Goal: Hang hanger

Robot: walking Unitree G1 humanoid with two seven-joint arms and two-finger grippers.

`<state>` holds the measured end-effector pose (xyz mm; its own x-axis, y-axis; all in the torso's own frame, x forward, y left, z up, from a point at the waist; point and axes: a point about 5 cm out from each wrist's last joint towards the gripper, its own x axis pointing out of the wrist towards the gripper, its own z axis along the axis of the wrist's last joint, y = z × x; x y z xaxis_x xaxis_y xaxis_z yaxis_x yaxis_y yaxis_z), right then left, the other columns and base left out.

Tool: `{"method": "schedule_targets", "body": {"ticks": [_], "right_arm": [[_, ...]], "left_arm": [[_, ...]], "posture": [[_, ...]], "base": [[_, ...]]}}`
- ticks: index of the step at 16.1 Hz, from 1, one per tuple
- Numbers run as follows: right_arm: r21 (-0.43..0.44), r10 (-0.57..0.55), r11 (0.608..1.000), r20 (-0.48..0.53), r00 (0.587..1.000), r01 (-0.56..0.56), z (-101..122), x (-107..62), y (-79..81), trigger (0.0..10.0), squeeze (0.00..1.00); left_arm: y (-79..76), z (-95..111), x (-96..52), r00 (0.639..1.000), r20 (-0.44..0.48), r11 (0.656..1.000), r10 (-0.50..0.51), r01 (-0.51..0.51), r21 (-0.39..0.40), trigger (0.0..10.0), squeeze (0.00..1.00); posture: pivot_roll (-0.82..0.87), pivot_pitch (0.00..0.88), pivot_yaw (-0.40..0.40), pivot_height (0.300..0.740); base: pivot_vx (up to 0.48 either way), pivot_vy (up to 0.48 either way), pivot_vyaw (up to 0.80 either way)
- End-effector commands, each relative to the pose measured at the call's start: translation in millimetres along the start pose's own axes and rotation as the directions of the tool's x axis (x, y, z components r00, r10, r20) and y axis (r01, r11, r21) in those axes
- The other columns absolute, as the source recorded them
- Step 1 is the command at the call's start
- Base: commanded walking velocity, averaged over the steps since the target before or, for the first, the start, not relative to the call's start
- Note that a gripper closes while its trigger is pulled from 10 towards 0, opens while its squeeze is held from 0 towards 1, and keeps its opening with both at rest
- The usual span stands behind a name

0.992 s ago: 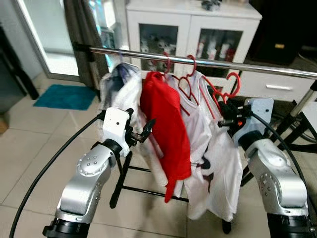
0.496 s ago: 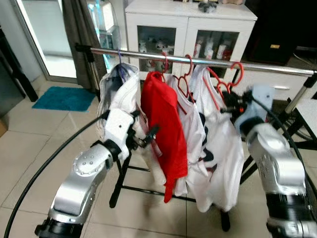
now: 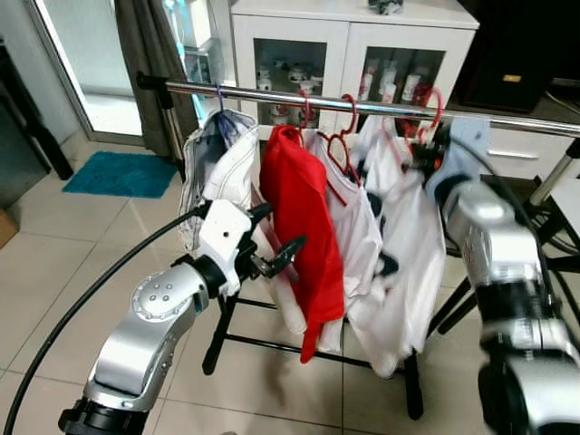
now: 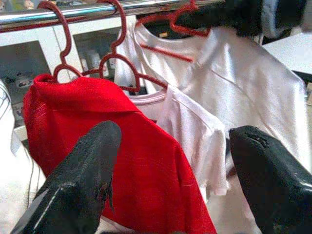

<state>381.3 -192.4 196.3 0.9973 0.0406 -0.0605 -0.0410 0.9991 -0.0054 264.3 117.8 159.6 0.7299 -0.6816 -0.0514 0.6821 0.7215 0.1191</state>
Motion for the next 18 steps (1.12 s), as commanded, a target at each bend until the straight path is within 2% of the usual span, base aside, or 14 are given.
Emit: {"method": "schedule_targets", "body": {"ticks": [1,4,6,8,18], "right_arm": [[0.002,-0.033,0.999,0.029,0.999,0.033,7,2.0,-8.0,10.0,0.00],[-0.007,-0.063,0.998,-0.033,0.997,0.063,3,14.9,-12.9,10.0,0.00],[-0.014,-0.060,0.998,-0.087,0.994,0.059,-2,23.5,-10.7,10.0,0.00],[0.000,-0.079,0.997,-0.089,0.993,0.080,0,27.8,-8.7,10.0,0.00],[0.002,-0.086,0.996,-0.146,0.986,0.087,-10,31.4,1.8,10.0,0.00]], "left_arm": [[-2.2,5,-0.3,1.000,0.009,1.000,-0.019,0.019,0.018,10.0,0.00],[-2.3,6,-2.1,0.999,0.006,0.999,-0.032,0.032,0.017,10.0,0.00],[-2.7,7,-3.8,0.999,0.000,0.999,-0.045,0.045,0.018,10.0,0.00],[-4.5,8,-5.8,0.998,-0.008,0.998,-0.058,0.059,0.021,10.0,0.00],[-9.9,6,-15.4,0.996,-0.048,0.997,-0.076,0.076,0.017,10.0,0.00]], "posture": [[-0.06,0.000,0.018,0.740],[-0.05,0.007,0.017,0.740],[-0.04,0.021,0.023,0.740],[-0.03,0.040,0.029,0.740],[0.00,0.081,0.026,0.740]], "base": [[0.000,0.000,0.00],[0.000,0.000,0.00],[0.000,0.000,0.00],[0.000,0.000,0.00],[0.000,0.000,0.00]]}}
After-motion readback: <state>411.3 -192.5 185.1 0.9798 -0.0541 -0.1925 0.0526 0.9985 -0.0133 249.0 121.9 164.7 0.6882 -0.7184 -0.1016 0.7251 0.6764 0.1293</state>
